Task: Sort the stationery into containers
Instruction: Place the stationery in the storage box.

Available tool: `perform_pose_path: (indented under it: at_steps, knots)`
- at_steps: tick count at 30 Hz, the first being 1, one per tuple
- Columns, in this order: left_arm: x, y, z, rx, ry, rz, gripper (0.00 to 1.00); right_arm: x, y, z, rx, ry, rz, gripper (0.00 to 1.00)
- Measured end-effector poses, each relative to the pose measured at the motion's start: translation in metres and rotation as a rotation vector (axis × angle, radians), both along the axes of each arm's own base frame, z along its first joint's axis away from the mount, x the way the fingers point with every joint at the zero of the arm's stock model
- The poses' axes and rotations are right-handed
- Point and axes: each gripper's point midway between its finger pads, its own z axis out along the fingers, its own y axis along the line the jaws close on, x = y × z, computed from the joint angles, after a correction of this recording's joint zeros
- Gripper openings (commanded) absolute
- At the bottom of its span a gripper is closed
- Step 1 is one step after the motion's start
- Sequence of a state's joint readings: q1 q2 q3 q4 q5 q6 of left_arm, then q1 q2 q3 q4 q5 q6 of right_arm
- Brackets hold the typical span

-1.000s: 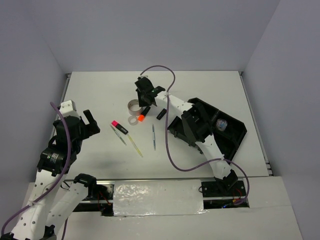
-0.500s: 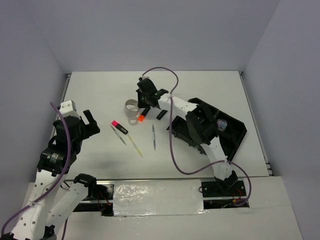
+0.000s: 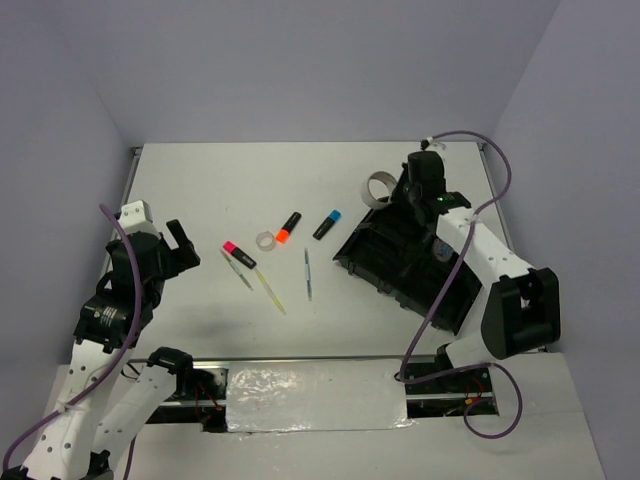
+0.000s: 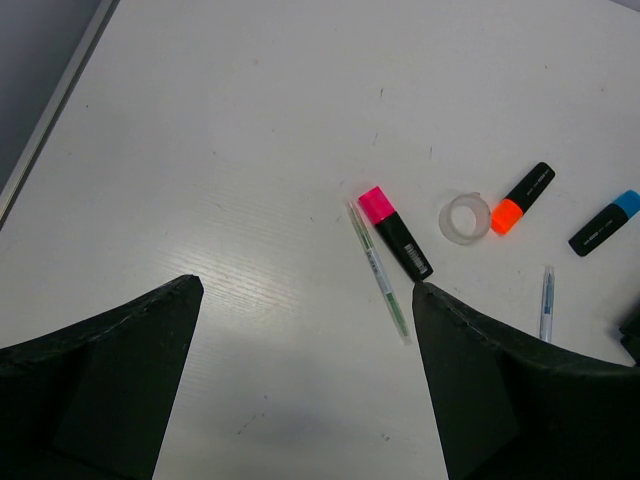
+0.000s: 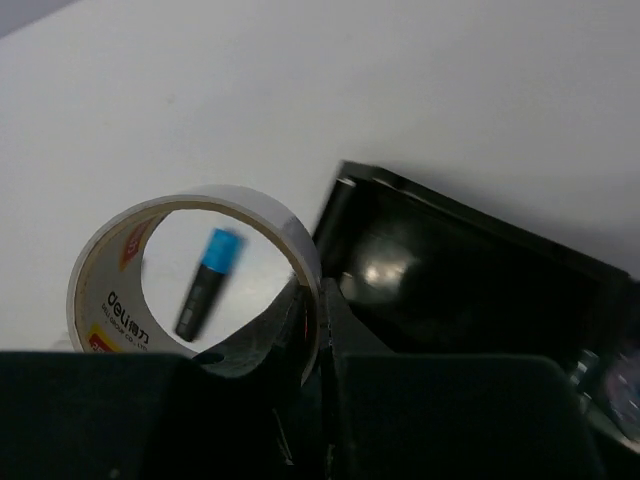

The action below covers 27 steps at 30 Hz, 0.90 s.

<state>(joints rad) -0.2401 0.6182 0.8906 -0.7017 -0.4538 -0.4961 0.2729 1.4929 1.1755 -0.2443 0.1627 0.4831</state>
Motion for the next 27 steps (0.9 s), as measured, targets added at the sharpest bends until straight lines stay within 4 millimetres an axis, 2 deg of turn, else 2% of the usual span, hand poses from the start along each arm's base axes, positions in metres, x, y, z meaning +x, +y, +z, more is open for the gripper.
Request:
perform_pose_path:
  at_steps: [6, 9, 14, 16, 18, 21, 22, 24, 27]
  knots:
    - [0.000, -0.001, 0.000, -0.003, 0.002, -0.004, 0.99, -0.041, -0.066, -0.052, -0.071, 0.140, -0.129, 0.06]
    - [0.000, -0.001, -0.001, -0.003, 0.003, -0.005, 0.99, -0.050, -0.087, -0.065, -0.091, 0.189, -0.170, 0.07]
    - [0.000, -0.001, -0.001, -0.003, 0.003, -0.005, 0.99, -0.050, -0.087, -0.068, -0.102, 0.195, -0.159, 0.12]
    - [0.000, -0.001, -0.001, -0.003, 0.003, -0.005, 0.99, -0.049, -0.087, -0.075, -0.107, 0.213, -0.155, 0.20]
    - [0.001, -0.001, -0.001, -0.002, 0.005, -0.005, 0.99, -0.049, -0.087, -0.083, -0.112, 0.237, -0.154, 0.22]
    - [0.002, -0.001, -0.003, 0.000, 0.013, -0.004, 0.99, -0.050, -0.088, -0.093, -0.121, 0.264, -0.154, 0.41]
    - [0.002, -0.001, -0.003, 0.000, 0.014, -0.004, 0.99, -0.050, -0.088, -0.093, -0.123, 0.266, -0.157, 0.59]
    - [0.002, -0.001, -0.003, 0.001, 0.017, -0.005, 0.99, -0.050, -0.089, -0.092, -0.127, 0.263, -0.161, 0.67]
    - [0.002, -0.002, -0.004, 0.000, 0.018, -0.006, 0.99, -0.048, -0.089, -0.089, -0.133, 0.255, -0.156, 0.70]
